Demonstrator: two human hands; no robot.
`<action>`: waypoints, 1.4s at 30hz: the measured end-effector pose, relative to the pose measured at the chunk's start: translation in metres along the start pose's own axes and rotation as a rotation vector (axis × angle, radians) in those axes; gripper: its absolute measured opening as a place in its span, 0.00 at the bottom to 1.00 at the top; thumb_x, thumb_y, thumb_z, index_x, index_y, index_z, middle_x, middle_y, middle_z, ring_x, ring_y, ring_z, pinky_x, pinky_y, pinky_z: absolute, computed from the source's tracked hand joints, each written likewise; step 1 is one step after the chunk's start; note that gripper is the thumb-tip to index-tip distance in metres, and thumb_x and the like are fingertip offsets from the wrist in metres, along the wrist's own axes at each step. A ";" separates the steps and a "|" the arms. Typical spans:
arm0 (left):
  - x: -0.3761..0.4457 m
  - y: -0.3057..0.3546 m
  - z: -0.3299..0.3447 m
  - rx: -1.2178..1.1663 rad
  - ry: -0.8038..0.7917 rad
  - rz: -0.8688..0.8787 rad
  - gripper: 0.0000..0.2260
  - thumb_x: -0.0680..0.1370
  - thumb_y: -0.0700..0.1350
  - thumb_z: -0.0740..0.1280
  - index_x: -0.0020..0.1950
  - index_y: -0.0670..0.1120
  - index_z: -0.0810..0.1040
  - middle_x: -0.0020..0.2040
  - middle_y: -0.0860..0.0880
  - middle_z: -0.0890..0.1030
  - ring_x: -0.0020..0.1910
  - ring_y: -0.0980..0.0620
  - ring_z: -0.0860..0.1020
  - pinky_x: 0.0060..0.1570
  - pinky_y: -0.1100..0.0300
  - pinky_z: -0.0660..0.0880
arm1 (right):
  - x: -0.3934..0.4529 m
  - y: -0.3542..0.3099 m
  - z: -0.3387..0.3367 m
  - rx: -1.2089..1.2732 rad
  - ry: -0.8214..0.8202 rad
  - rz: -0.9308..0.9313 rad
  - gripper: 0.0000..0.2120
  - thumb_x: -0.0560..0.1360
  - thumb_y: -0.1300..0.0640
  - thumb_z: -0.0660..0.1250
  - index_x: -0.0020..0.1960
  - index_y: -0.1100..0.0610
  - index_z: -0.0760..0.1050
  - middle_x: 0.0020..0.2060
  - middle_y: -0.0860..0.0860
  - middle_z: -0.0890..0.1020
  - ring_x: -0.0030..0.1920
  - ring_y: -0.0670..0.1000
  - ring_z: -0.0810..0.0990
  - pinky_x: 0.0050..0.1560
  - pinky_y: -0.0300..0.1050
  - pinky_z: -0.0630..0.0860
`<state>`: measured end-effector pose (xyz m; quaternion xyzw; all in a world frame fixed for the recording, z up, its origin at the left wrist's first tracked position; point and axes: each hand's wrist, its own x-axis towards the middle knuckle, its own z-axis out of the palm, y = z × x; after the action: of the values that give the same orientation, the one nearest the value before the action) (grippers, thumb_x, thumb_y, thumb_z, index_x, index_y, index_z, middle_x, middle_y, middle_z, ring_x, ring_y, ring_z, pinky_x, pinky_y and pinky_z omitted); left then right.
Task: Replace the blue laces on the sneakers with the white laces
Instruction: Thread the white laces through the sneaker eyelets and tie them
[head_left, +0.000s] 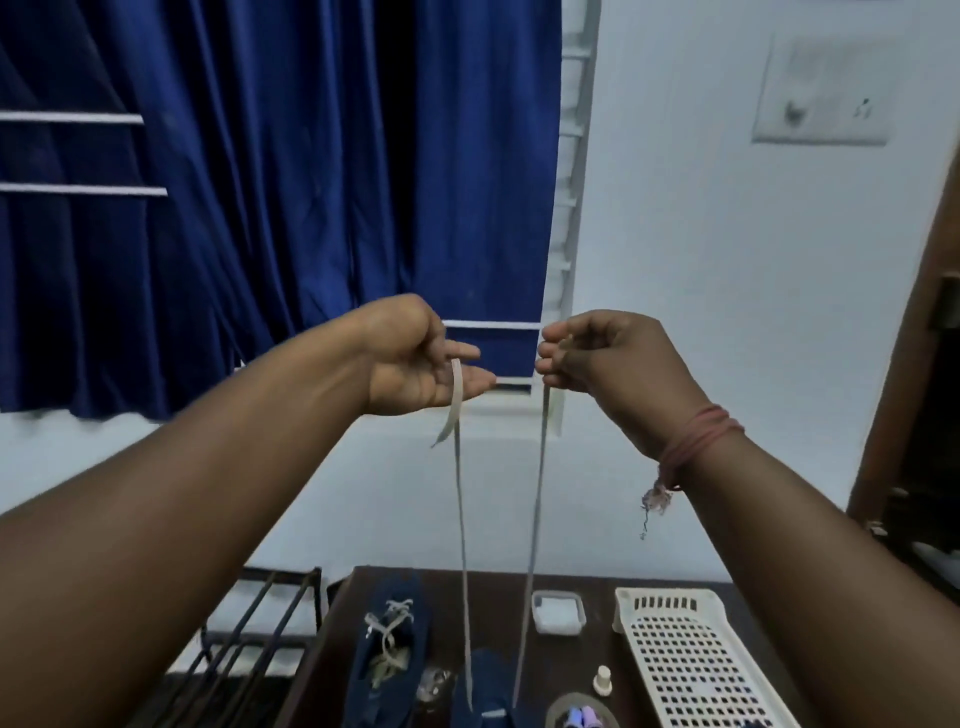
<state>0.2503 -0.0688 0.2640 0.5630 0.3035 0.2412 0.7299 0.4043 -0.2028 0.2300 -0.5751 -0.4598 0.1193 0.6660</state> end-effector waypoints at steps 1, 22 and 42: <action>0.000 0.008 -0.001 -0.008 -0.006 0.010 0.22 0.72 0.27 0.48 0.61 0.29 0.73 0.60 0.28 0.76 0.59 0.34 0.79 0.55 0.49 0.80 | 0.002 -0.008 -0.001 0.013 0.001 -0.001 0.08 0.75 0.75 0.63 0.50 0.69 0.79 0.44 0.64 0.83 0.40 0.55 0.84 0.49 0.53 0.83; 0.019 0.023 0.031 0.573 0.335 0.544 0.08 0.78 0.47 0.71 0.45 0.42 0.84 0.37 0.47 0.81 0.34 0.51 0.76 0.36 0.57 0.76 | 0.040 -0.034 0.014 0.002 0.105 0.212 0.06 0.78 0.71 0.63 0.45 0.68 0.79 0.36 0.61 0.80 0.33 0.56 0.78 0.40 0.50 0.82; 0.040 0.037 0.051 0.348 0.420 0.518 0.06 0.73 0.43 0.77 0.44 0.41 0.85 0.42 0.41 0.85 0.36 0.47 0.81 0.44 0.51 0.84 | 0.094 -0.029 0.036 -0.109 0.272 0.109 0.07 0.72 0.66 0.73 0.37 0.58 0.81 0.36 0.55 0.84 0.34 0.55 0.82 0.44 0.56 0.84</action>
<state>0.3146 -0.0665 0.3019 0.6751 0.3305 0.4727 0.4599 0.4181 -0.1238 0.2969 -0.6454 -0.3394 0.0508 0.6824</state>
